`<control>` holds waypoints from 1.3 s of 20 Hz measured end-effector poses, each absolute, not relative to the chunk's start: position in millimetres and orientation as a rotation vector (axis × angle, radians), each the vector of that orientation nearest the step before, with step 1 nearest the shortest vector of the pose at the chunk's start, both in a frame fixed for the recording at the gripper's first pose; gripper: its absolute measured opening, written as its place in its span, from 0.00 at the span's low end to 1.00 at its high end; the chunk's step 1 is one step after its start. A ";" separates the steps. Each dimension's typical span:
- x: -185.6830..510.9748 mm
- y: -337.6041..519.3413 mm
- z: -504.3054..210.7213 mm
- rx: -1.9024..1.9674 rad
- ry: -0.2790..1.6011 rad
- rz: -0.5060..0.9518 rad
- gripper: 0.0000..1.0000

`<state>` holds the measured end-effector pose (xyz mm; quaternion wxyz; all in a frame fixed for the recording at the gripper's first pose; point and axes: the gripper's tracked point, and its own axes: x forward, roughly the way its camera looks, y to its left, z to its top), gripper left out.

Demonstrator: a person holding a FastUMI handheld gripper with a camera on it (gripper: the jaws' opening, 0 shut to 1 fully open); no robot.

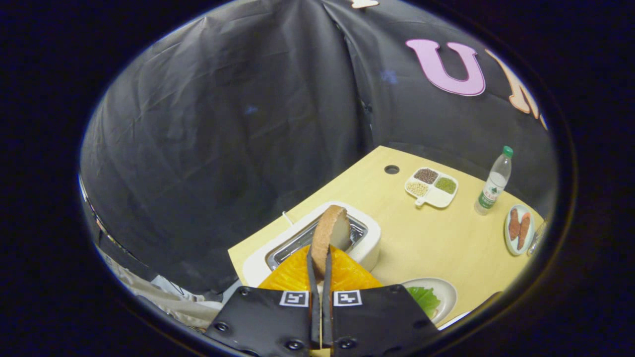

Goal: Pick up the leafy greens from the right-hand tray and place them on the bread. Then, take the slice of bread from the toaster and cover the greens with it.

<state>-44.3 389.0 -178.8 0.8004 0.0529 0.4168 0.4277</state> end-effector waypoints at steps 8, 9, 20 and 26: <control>-33.3 343.9 -150.5 0.234 0.845 0.883 0.04; -33.7 337.2 -149.1 0.230 0.836 0.878 0.04; -35.7 273.4 -192.3 0.265 0.862 0.738 0.04; -48.7 249.0 -235.6 0.287 0.922 0.655 0.04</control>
